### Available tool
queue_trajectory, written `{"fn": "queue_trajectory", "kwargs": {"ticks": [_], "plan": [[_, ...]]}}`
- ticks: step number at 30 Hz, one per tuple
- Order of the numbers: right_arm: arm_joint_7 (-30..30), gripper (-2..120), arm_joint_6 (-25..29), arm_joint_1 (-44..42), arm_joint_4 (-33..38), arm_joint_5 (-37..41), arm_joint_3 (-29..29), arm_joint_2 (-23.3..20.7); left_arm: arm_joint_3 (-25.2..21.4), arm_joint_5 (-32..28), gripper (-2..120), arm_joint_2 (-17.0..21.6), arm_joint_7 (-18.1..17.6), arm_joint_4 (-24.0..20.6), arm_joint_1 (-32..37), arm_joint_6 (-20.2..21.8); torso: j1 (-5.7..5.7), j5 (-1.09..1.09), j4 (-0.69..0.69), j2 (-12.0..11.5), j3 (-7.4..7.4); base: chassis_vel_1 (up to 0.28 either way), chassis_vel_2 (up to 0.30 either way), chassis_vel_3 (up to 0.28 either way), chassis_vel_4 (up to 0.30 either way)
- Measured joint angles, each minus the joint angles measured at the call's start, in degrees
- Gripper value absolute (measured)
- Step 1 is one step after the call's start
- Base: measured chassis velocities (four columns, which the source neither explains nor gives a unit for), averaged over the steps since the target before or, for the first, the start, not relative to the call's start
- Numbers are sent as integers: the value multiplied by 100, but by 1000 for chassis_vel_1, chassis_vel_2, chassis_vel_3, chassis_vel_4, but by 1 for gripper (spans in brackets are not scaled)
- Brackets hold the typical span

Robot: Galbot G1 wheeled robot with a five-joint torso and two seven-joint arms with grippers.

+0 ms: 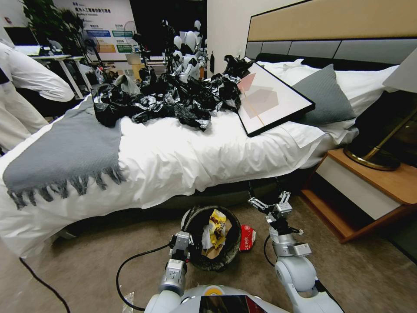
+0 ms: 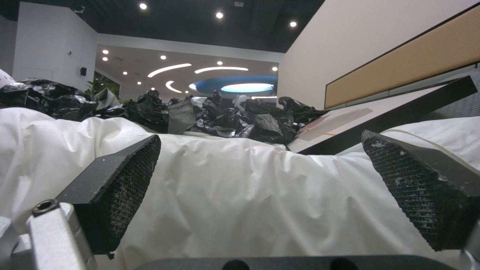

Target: Pick up the trash bin, then pick up the garbage from the floor and place it into the trash bin.

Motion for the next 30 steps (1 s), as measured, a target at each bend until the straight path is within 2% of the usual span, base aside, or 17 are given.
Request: {"fn": "queue_trajectory", "kwargs": {"ticks": [8,14,17,18,21,22,26,30], "plan": [[222,100,-295,281,-297,77,-46,-40,-63,-24,0,-10,6,-44,-21,0,0,0,0,0,0,0,0,0,0],[455,100,-910,468,-634,349,-180,-125,-140,-45,0,-10,6,-95,-22,2,0,1,0,0,0,0,0,0,0],[590,100,-1448,485,-749,640,-245,-214,-161,-57,0,-15,6,-115,-27,5,0,1,0,0,0,0,0,0,0],[590,100,-1448,485,-749,640,-245,-214,-161,-57,0,-15,6,-115,-27,5,0,1,0,0,0,0,0,0,0],[750,100,-2125,515,-976,833,-330,-382,-169,-62,0,-24,7,-115,-49,9,0,1,0,0,0,0,0,0,0],[750,100,-2125,515,-976,833,-330,-382,-169,-62,0,-24,7,-115,-49,9,0,1,0,0,0,0,0,0,0],[818,100,-3040,567,-1348,1255,-500,-601,-155,-63,0,-24,8,-99,-70,12,0,1,0,0,0,0,0,0,0],[820,100,-3447,591,-1661,1373,-613,-718,-151,-64,0,-17,8,-99,-69,13,0,0,0,0,0,0,0,0,0]]}}
